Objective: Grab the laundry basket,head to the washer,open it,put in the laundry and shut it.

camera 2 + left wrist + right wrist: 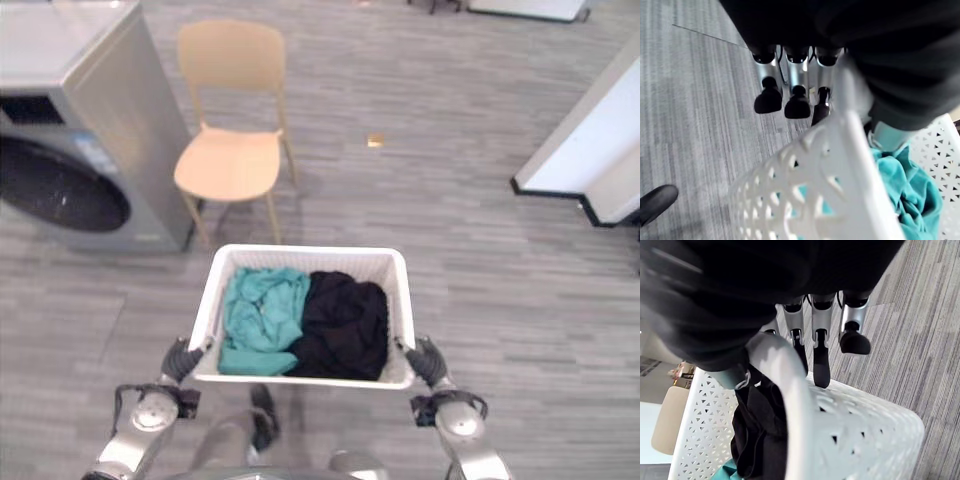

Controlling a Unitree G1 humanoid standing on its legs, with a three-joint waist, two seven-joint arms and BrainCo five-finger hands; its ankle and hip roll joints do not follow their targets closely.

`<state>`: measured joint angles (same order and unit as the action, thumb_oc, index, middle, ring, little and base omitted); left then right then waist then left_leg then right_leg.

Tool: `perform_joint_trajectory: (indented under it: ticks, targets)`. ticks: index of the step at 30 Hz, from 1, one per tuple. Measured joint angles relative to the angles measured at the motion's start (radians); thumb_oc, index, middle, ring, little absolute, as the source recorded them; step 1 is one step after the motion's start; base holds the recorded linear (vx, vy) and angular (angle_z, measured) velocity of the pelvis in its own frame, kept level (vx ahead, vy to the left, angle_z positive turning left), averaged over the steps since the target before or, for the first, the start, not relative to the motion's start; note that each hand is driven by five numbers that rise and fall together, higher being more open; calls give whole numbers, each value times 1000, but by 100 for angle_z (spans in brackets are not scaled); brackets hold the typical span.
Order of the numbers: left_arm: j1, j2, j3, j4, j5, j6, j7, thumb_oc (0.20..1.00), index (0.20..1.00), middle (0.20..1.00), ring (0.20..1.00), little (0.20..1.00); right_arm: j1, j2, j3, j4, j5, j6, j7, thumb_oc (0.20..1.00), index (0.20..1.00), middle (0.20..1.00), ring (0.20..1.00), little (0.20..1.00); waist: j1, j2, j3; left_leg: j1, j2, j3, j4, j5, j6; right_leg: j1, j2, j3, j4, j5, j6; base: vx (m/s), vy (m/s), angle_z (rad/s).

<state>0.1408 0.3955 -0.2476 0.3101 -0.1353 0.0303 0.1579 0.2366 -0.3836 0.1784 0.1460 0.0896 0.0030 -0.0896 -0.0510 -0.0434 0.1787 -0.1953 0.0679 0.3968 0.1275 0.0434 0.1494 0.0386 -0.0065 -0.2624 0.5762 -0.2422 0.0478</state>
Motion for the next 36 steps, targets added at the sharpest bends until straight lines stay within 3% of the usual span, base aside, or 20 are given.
perform_joint_trajectory:
  ticks: [1, 2, 3, 5, 8, 10, 11, 13, 14, 15, 18, 19, 22, 25, 26, 27, 28, 29, 31, 36]
  targets:
    - [0, 7, 4, -2, -1, -1, -2, 200, 200, 200, 200, 200, 2, 1, 7, -14, -3, -1, 1, 200, 200, 200, 200, 200, 0, -24, -13, 35, -42, 5, -41, 0, 4, -43, -93, -40, 89, -24, -23, 211, 129, -17]
    - [-4, 10, 5, -8, -1, -1, -2, 200, 200, 200, 200, 200, 4, 2, 0, -19, -2, -1, -1, 200, 200, 200, 200, 200, -2, -24, -13, 64, -74, 2, -61, 4, -2, -58, -157, -46, 93, -38, -11, 409, 242, 35]
    - [-41, 1, 15, -27, 0, -2, -2, 200, 200, 200, 200, 200, -9, 5, -14, -20, -2, 0, 0, 200, 200, 200, 200, 200, -7, -12, -10, 109, -117, -55, -118, -24, 24, -114, -190, 0, 15, -41, 0, 391, 221, 68]
    - [-66, 7, 26, -14, -1, -2, -2, 200, 200, 200, 200, 200, -36, 6, -14, -17, -2, 0, 3, 200, 200, 200, 200, 200, -8, 8, 7, 160, -108, -86, -172, 2, -5, -183, -121, 59, -55, -43, -1, 298, 144, 70]
    - [-57, -4, 29, -13, -1, -4, 0, 200, 200, 200, 200, 200, -68, 0, -8, -6, -3, 0, 5, 200, 200, 200, 200, 200, 0, 13, 20, 225, -108, -120, -198, -24, -5, -318, -78, 49, -132, -24, 15, 226, 36, 37]
    - [-74, -3, 32, -4, -1, -13, 0, 200, 200, 200, 200, 200, -81, 0, -12, -4, -3, -1, 4, 200, 200, 200, 200, 200, -2, 5, 38, 258, -122, -157, -205, -48, -38, -416, -57, 50, -298, 61, 47, 228, -21, 74]
    - [-74, -1, 31, 5, -1, -13, 0, 200, 200, 200, 200, 200, -80, 4, -12, 3, -3, -1, 4, 200, 200, 200, 200, 200, -1, -1, 40, 273, -129, -166, -205, -56, -49, -434, -62, 50, -339, 93, 43, 235, -65, 75]
    - [-49, -4, 20, 8, -1, -12, -1, 200, 200, 200, 200, 200, -59, 6, -12, 17, -3, 1, 6, 200, 200, 200, 200, 200, -6, -10, 44, 325, -147, -165, -203, -77, -78, -419, -73, 43, -377, 177, 30, 289, -101, 83]
    - [2, -13, 5, -2, 1, -13, -6, 200, 200, 200, 200, 200, -6, 7, -14, 25, -2, 0, 7, 200, 200, 200, 200, 200, -8, -10, 45, 370, -136, -202, -145, -153, -112, -354, -72, 74, -352, 236, -14, 303, -101, 107]
    - [24, -15, 2, -8, 1, -12, -6, 200, 200, 200, 200, 200, 16, 10, -15, 27, -2, -1, 9, 200, 200, 200, 200, 200, -14, -13, 42, 369, -124, -212, -89, -188, -128, -339, -66, 76, -341, 268, -24, 246, -71, 101]
    - [41, -19, 1, -9, 1, -5, -10, 200, 200, 200, 200, 200, 12, 8, -15, 44, -2, 0, 25, 200, 200, 200, 200, 200, -1, -12, 47, 248, -70, -149, 203, -207, -195, -257, -55, 21, -433, 268, -31, 112, -6, 56]
    - [54, -26, -1, -12, 1, -5, -18, 200, 200, 200, 200, 200, 12, -9, -16, 31, -2, 0, 27, 200, 200, 200, 200, 200, 7, -26, 46, 196, -35, -107, 287, -223, -210, -184, -55, 41, -520, 329, -98, 237, 71, 56]
    - [46, -40, 2, -22, 1, -5, -23, 200, 200, 200, 200, 200, -2, -16, -33, 30, -2, 0, 26, 200, 200, 200, 200, 200, 2, -18, 43, 179, 19, -77, 184, -226, -213, -128, -26, 44, -582, 343, -111, 185, 70, 17]
    - [21, -41, 8, -26, 2, -7, -25, 200, 200, 200, 200, 200, -34, -8, -45, 33, -2, -1, 20, 200, 200, 200, 200, 200, 9, -33, 45, 161, 25, -91, -55, -147, -216, -73, -21, 42, -657, 326, -89, 305, 146, -15]
    - [6, -44, -5, -22, 2, -10, -26, 200, 200, 200, 200, 200, -52, -10, -55, 66, -2, -4, 14, 200, 200, 200, 200, 200, 3, -6, 40, 146, 77, -171, -159, -71, -237, -83, 9, -1, -612, 266, -90, 284, 177, -20]
    - [-8, -35, -7, -24, 3, -12, -27, 200, 200, 200, 200, 200, -53, -9, -55, 66, -2, -4, 14, 200, 200, 200, 200, 200, -1, -11, 46, 140, 104, -194, -182, -35, -268, -81, 23, 6, -595, 296, -109, 284, 177, -14]
    - [-19, -40, -8, -7, 2, -7, -27, 200, 200, 200, 200, 200, -53, -4, -53, 75, -2, -3, 7, 200, 200, 200, 200, 200, -1, -5, 46, 116, 149, -212, -183, -9, -278, -60, 47, 17, -616, 289, -113, 358, 221, -53]
    - [-25, -38, -6, -2, 2, -7, -27, 200, 200, 200, 200, 200, -50, 2, -53, 69, -2, -3, 4, 200, 200, 200, 200, 200, 18, -23, 41, 80, 156, -221, -186, 16, -273, -52, 50, 42, -638, 281, -116, 369, 240, -66]
    - [-29, -48, -16, 6, 2, -7, -28, 200, 200, 200, 200, 200, -52, -1, -59, 84, -2, -3, 1, 200, 200, 200, 200, 200, 21, -13, 42, 44, 160, -268, -217, 36, -292, -42, 54, 54, -635, 248, -80, 366, 256, -64]
    - [-27, -46, -32, 19, 2, -3, -36, 200, 200, 200, 200, 200, -21, -3, -60, 90, -2, 0, 5, 200, 200, 200, 200, 200, 12, 20, 43, 36, 138, -292, -108, 69, -272, 11, 52, 108, -563, 197, -108, 334, 270, -50]
